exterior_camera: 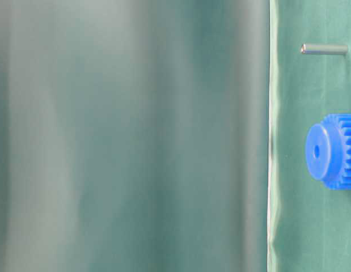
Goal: Insert the shaft placed at a random location into the center hole of the medium gear at another random location.
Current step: 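Move the right gripper left and lower it around the silver shaft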
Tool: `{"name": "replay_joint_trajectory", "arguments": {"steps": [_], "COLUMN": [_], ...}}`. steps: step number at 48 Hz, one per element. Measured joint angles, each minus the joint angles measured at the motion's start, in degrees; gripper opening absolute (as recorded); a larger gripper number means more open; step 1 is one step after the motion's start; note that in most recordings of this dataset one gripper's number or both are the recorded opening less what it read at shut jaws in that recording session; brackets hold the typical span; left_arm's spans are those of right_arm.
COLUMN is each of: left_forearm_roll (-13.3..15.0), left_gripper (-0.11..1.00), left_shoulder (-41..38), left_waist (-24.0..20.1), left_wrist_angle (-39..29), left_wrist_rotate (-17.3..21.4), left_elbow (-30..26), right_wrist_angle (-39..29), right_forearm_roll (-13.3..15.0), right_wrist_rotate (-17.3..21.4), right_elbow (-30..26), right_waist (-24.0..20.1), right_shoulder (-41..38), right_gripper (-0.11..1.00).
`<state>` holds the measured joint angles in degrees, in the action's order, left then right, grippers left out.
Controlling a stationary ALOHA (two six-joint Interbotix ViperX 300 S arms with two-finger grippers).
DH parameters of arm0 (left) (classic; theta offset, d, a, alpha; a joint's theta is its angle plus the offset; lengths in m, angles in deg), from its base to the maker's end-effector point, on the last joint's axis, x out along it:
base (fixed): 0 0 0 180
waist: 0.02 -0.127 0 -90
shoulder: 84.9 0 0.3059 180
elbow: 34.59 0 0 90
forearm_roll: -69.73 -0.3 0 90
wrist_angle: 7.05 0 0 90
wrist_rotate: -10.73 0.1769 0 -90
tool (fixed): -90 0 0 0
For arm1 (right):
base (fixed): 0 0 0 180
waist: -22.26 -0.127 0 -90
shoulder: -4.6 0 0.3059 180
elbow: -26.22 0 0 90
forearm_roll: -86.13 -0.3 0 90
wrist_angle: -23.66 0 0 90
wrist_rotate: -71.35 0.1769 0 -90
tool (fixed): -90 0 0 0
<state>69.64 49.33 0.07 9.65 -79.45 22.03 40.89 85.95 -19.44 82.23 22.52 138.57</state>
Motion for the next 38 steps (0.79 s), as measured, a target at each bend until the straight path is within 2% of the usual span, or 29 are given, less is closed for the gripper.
{"name": "replay_joint_trajectory", "arguments": {"steps": [11,19,24,34,36,38], "left_forearm_roll": [-0.53,-0.62,-0.62,-0.62,-0.62,-0.62], "left_gripper": [0.0,0.0,0.0,0.0,0.0,0.0], "left_shoulder": [-0.09,-0.18,-0.18,-0.18,-0.18,-0.18], "left_waist": [0.0,0.0,0.0,0.0,0.0,0.0], "left_wrist_angle": [-0.88,-1.41,-1.49,-1.58,-1.58,-1.58], "left_wrist_rotate": [0.18,0.18,0.09,0.18,0.18,0.18], "left_elbow": [-0.35,-0.35,-0.35,-0.35,-0.35,-0.35], "right_wrist_angle": [0.0,1.23,2.99,10.11,12.39,14.68], "right_forearm_roll": [0.09,0.09,0.09,0.09,0.09,0.09], "right_wrist_rotate": [0.0,0.0,0.09,0.09,0.09,0.0], "right_elbow": [0.09,0.88,1.14,2.55,2.81,2.99], "right_waist": [2.29,4.22,5.45,8.79,9.4,10.02], "right_shoulder": [-1.67,-6.06,-10.02,-23.29,-26.54,-30.06], "right_gripper": [0.01,0.03,0.22,0.83,0.87,0.84]}}
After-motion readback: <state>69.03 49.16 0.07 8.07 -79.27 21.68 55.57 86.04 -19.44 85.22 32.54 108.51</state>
